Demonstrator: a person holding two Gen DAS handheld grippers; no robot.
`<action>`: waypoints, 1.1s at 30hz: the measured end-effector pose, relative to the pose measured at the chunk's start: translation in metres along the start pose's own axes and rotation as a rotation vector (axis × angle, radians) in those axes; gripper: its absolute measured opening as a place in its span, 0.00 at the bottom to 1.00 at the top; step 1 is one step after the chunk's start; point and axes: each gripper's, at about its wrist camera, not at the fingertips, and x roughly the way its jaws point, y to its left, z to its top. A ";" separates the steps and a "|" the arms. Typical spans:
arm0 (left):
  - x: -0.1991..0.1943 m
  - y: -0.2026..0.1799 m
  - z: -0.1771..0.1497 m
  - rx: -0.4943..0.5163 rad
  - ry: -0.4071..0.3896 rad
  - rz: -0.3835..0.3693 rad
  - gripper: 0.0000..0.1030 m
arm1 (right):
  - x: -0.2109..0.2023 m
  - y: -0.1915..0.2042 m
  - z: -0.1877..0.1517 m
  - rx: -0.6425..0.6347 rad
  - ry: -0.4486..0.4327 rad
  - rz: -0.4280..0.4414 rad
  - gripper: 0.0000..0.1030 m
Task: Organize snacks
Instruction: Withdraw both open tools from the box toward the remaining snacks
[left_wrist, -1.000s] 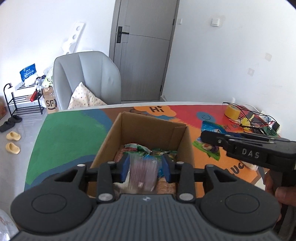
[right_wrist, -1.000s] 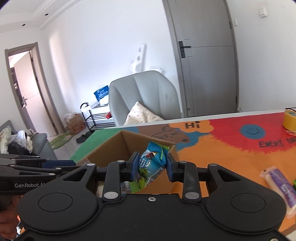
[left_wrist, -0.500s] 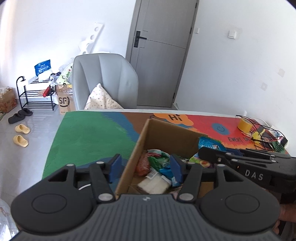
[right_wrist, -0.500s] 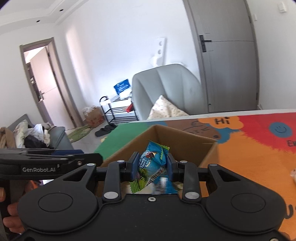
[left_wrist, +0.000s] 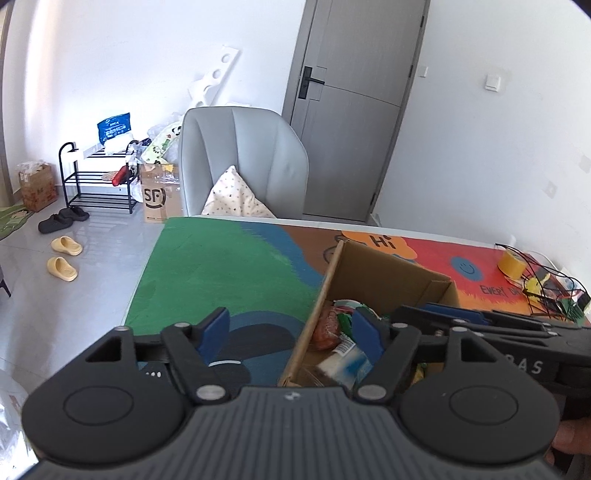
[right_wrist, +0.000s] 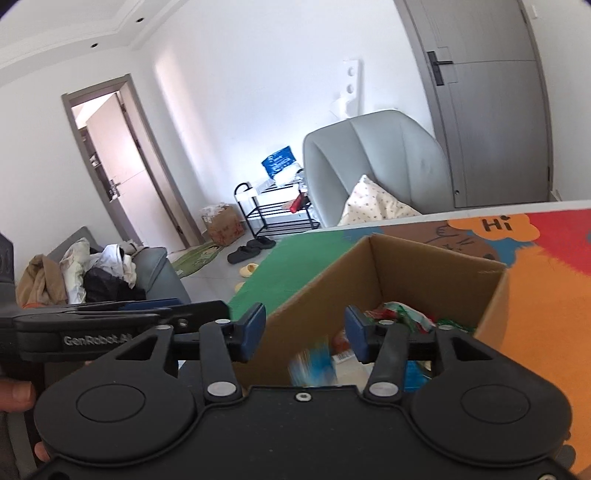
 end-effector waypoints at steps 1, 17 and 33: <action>0.000 -0.002 0.000 0.001 0.000 -0.001 0.73 | -0.002 -0.002 -0.001 0.005 0.000 -0.007 0.48; 0.018 -0.057 -0.008 0.083 0.029 -0.118 0.79 | -0.058 -0.060 -0.018 0.094 -0.041 -0.179 0.58; 0.031 -0.126 -0.020 0.166 0.076 -0.181 0.87 | -0.113 -0.113 -0.046 0.179 -0.067 -0.319 0.97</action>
